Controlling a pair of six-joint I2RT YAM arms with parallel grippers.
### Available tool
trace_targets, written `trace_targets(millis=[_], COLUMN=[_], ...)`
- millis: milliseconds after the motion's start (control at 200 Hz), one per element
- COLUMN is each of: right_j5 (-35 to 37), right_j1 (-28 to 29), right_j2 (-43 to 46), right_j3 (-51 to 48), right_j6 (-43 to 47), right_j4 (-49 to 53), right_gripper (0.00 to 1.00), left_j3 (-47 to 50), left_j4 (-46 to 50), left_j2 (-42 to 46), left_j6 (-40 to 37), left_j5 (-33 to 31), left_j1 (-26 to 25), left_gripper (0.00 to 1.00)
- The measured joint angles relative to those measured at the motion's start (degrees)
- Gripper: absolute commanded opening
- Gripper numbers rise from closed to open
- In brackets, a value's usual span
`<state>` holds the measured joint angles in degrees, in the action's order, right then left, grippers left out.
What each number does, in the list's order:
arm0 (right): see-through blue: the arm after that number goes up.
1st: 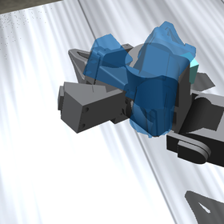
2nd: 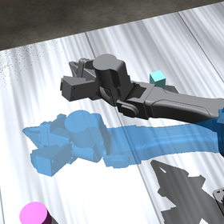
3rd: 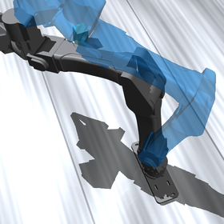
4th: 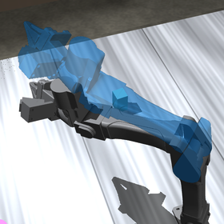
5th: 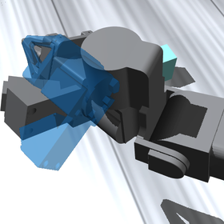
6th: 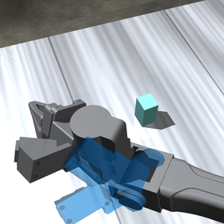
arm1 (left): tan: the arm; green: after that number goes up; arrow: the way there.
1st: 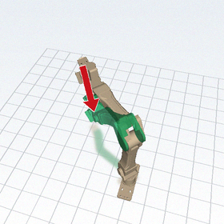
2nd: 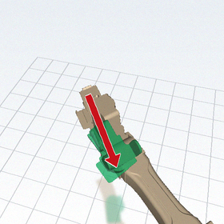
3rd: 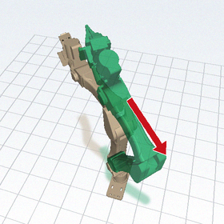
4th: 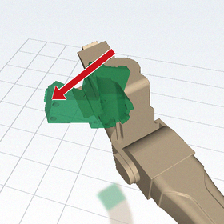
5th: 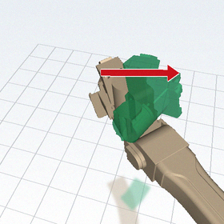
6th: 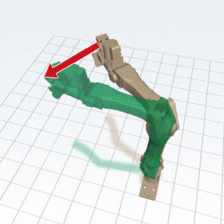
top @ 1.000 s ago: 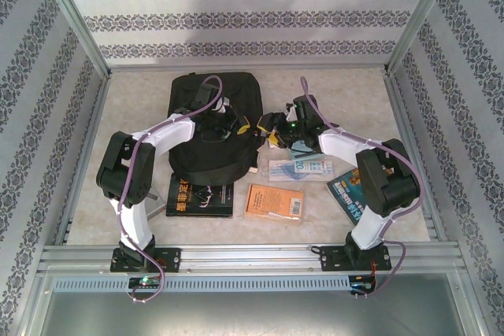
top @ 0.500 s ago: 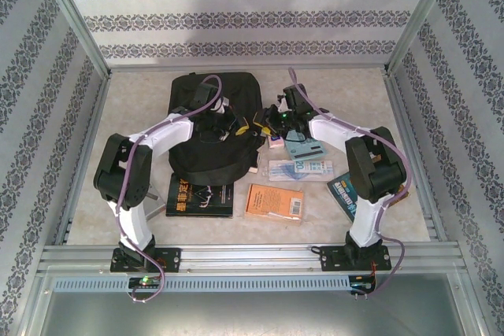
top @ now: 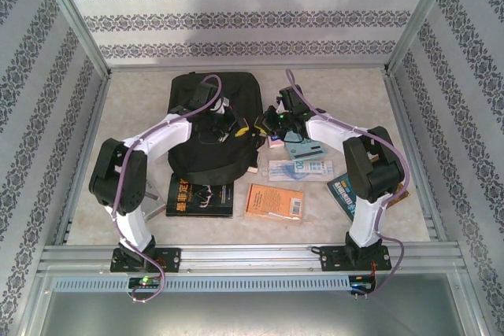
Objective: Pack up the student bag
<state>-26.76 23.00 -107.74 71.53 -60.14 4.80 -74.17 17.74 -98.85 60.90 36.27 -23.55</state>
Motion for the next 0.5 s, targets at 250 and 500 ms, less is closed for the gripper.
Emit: trace_targets(millis=[250,500], right_j5=[-0.2,-2.6], right_j1=[-1.3,-5.0], right_j2=[0.0,-4.6], right_j3=[4.9,12.4], right_j6=[-0.5,3.4], right_j4=[1.0,6.7], right_gripper=[0.0,0.0], left_j3=[0.8,4.5], left_j4=[5.4,9.1], left_j2=[8.2,11.7], left_j6=[-4.5,-8.7], left_j5=[-3.0,-4.8], left_j1=[-0.1,0.0], left_gripper=[0.0,0.0])
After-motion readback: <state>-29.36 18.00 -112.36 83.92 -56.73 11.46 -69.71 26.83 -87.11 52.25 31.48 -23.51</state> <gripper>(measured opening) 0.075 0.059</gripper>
